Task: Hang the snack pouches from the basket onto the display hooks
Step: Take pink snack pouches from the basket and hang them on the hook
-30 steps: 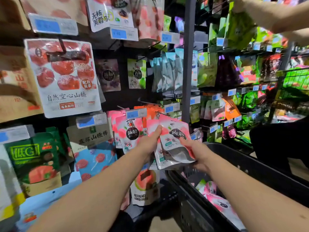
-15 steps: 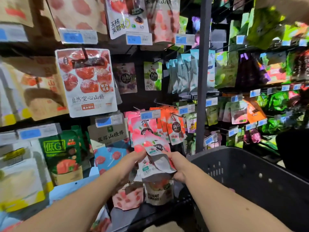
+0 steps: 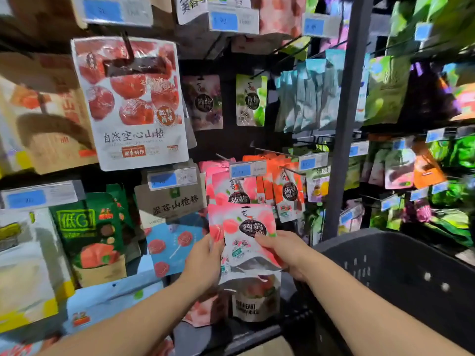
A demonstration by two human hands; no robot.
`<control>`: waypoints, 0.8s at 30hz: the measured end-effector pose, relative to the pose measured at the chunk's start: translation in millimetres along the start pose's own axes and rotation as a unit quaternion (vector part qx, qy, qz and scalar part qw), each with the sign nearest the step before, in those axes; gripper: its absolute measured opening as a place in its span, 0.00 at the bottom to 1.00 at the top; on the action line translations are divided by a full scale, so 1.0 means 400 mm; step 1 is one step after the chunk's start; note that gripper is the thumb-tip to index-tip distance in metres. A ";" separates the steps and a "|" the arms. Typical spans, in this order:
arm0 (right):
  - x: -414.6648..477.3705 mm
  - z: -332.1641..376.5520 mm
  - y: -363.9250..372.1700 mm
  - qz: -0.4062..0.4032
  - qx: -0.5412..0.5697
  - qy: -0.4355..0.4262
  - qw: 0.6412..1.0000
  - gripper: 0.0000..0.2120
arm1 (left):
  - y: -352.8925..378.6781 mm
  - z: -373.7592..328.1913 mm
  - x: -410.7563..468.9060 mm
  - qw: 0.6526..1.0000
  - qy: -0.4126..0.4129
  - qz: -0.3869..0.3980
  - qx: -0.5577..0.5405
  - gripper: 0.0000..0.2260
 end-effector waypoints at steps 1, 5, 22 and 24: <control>0.008 0.007 0.005 -0.006 -0.005 -0.010 1.000 0.21 | -0.009 0.015 0.010 1.000 0.001 -0.007 0.011 0.19; 0.015 0.044 0.019 -0.026 -0.045 -0.049 0.997 0.13 | -0.055 0.055 0.026 0.998 0.004 -0.044 0.043 0.21; 0.006 0.088 -0.015 -0.128 -0.022 -0.170 0.977 0.15 | -0.194 0.050 -0.005 0.993 -0.017 -0.111 0.036 0.19; 0.013 0.100 -0.022 -0.137 -0.017 -0.172 0.975 0.19 | -0.194 0.051 -0.003 0.993 -0.022 -0.114 0.031 0.19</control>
Point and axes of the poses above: each hand's wrist, its own x-axis towards the middle knuckle, its own y-axis out of the palm, z = x × y, the point moved 7 cm from there along x, towards the middle knuckle, and after that the axes turned 2 degrees about -x, right-handed, at the moved point
